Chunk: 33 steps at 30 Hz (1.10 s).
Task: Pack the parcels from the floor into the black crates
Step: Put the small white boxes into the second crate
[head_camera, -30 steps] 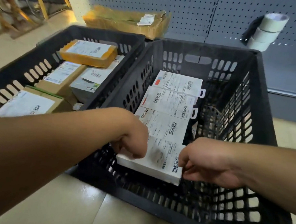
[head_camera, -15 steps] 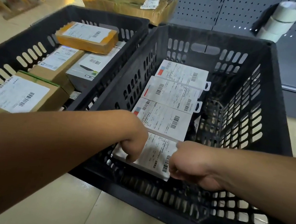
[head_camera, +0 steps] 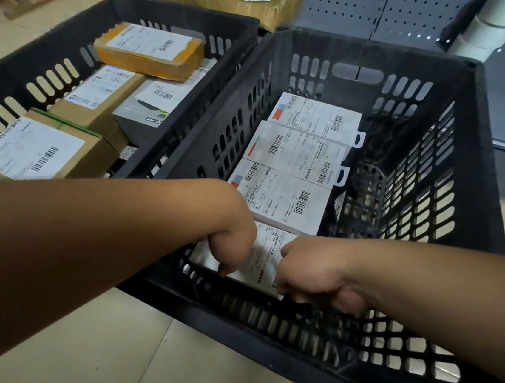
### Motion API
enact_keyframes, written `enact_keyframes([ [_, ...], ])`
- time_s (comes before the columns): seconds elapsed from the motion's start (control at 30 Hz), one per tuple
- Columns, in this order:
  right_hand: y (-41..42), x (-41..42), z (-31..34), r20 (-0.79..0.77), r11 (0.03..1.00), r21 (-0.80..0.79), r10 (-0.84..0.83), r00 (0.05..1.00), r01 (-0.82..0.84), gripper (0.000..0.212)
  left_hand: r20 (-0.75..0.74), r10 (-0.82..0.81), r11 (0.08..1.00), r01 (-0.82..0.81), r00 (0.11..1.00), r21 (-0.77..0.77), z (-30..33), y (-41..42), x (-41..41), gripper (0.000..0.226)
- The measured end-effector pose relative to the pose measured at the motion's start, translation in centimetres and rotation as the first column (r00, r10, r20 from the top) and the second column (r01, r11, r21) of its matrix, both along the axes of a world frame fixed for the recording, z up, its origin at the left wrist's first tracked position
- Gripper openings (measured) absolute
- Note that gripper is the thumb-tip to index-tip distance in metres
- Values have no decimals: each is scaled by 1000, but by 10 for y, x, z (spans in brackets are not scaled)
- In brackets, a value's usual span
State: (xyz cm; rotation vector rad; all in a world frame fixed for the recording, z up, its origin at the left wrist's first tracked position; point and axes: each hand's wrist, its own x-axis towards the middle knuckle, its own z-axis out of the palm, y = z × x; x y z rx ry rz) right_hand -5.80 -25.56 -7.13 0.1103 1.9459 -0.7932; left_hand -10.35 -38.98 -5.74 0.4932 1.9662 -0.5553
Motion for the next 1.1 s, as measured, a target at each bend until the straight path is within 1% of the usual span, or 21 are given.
enact_keyframes([
  [0.07,2,-4,2,-8,999,20,36,999,-36,20,-26,17,1000,-17,1000,14,3,0,-2,62],
  [0.17,5,-7,8,-20,991,79,109,994,-107,7,-18,47,999,-47,999,13,7,1,-4,61],
  [0.27,13,-7,20,6,995,86,60,998,-60,8,-10,62,998,-61,998,20,10,1,-4,52],
  [0.3,16,-9,26,-1,997,69,28,1000,-28,12,-21,68,997,-68,997,26,10,1,-5,49],
  [0.33,21,-12,30,-10,999,36,-27,1000,28,22,-34,74,997,-73,997,30,12,0,-6,46],
  [0.37,25,-16,36,-15,995,-4,-95,995,95,30,-45,82,996,-81,996,31,12,-2,-6,46],
  [0.4,30,-19,43,-20,987,-41,-158,987,157,34,-50,96,995,-95,994,28,13,-3,-7,48],
  [0.47,41,-26,56,-36,958,-108,-269,962,264,31,-55,139,990,-138,989,15,12,-6,-8,58],
  [0.53,53,-31,67,-59,927,-176,-345,937,330,29,-69,168,986,-168,983,9,15,-5,-10,66],
  [0.6,66,-35,78,-49,901,-249,-379,924,356,33,-86,181,983,-179,980,34,22,-2,-13,67],
  [0.67,79,-38,89,-30,880,-320,-380,925,351,37,-79,265,961,-256,961,104,31,3,-17,61],
  [0.7,84,-38,95,-29,872,-353,-372,928,338,35,-72,344,929,-328,936,169,36,6,-21,52],
  [0.73,91,-39,100,-34,865,-382,-365,930,326,28,-60,430,882,-405,901,241,40,11,-25,42],
  [0.77,97,-39,105,-37,855,-407,-366,930,321,20,-41,502,830,-468,864,302,45,17,-29,37],
  [0.8,104,-38,110,-46,845,-430,-373,927,318,19,-10,549,784,-511,836,353,50,24,-33,35],
  [0.83,112,-38,114,-64,836,-442,-391,918,326,24,13,572,746,-527,820,407,56,32,-36,33],
  [0.87,121,-38,118,-79,826,-445,-422,903,347,24,17,584,708,-520,811,477,61,41,-40,31],
  [0.93,137,-39,125,-113,802,-444,-492,863,399,14,-10,611,619,-470,792,629,72,60,-47,27],
  [1.0,155,-40,131,-141,780,-453,-540,830,431,21,-28,637,538,-418,770,732,80,78,-50,25],
  [1.1,185,-40,138,-192,752,-470,-599,778,463,33,-36,676,441,-365,736,820,91,107,-54,18],
])
